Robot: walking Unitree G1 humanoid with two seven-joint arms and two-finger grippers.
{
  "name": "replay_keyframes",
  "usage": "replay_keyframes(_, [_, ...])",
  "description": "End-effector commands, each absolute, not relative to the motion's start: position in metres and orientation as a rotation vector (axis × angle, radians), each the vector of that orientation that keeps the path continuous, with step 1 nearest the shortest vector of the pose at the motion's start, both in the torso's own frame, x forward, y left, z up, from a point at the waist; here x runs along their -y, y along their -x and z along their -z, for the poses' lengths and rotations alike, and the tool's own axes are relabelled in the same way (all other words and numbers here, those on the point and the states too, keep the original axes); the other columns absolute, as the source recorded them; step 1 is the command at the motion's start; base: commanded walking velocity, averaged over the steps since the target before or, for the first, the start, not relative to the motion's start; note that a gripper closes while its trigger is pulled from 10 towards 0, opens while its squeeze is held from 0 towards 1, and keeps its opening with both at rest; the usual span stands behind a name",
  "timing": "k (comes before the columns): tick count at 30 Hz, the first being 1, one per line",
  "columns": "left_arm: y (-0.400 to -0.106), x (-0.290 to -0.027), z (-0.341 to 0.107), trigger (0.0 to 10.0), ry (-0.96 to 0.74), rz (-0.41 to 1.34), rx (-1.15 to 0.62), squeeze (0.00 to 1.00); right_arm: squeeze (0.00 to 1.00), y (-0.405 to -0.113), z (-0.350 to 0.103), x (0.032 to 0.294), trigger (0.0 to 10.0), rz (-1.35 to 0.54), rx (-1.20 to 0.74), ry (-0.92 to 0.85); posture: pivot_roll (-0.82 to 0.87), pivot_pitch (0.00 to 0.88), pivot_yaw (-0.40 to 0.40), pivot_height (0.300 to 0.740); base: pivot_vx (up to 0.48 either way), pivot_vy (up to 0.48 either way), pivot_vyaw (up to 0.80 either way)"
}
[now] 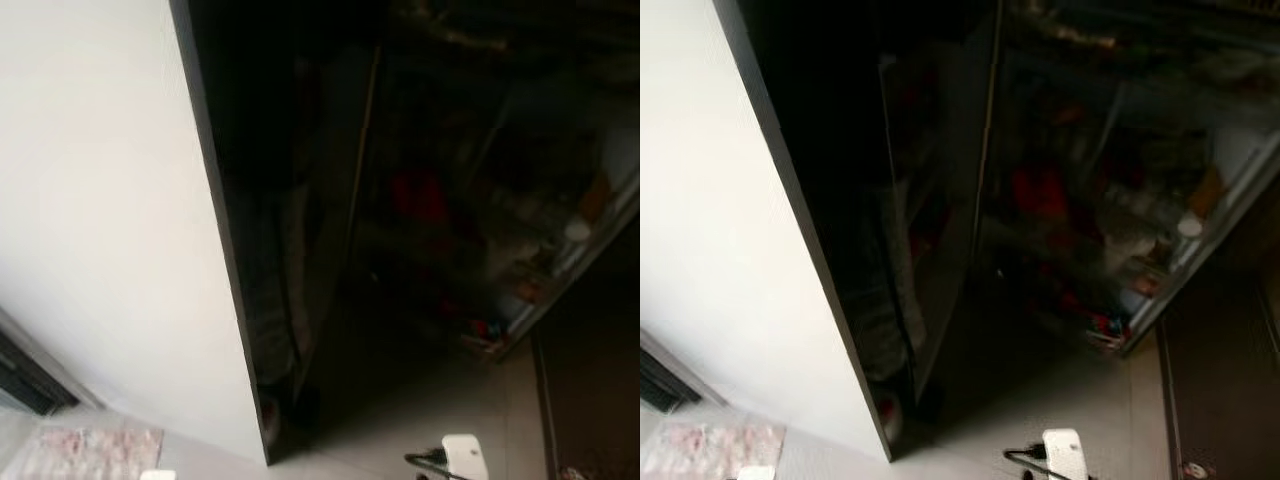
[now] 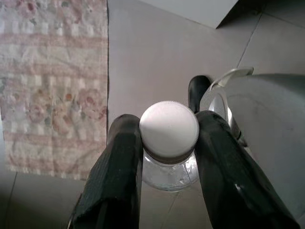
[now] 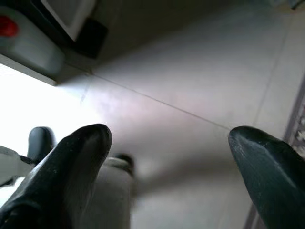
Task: Restocking fridge
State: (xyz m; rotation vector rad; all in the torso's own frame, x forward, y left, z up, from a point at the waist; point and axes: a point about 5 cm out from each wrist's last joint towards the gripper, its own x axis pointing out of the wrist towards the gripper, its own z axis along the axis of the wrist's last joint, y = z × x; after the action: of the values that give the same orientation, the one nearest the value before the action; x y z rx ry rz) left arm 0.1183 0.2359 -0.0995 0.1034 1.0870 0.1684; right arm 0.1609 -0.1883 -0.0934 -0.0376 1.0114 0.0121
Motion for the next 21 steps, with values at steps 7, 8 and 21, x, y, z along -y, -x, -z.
replay_keyframes(7, [-0.117, -0.237, 0.100, 10.0, -0.115, -0.151, -1.093, 0.00, 0.00, -0.154, 0.096, 0.194, 10.0, 0.000, -1.029, 0.041, 0.04, 0.000, -0.004, 0.740, 0.000, -0.365, 0.13])
replay_keyframes(8, [-0.118, -0.237, 0.099, 10.0, -0.117, -0.150, -1.093, 0.00, 0.00, -0.153, 0.096, 0.194, 10.0, 0.009, -1.031, 0.032, 0.04, 0.000, -0.004, 0.740, 0.000, -0.352, 0.00])
replay_keyframes(21, [-0.113, -0.231, 0.102, 10.0, -0.110, -0.148, -1.107, 0.00, 0.00, -0.155, 0.095, 0.196, 10.0, -0.010, -1.026, 0.086, 0.04, 0.000, -0.008, 0.740, 0.000, 0.000, 0.43])
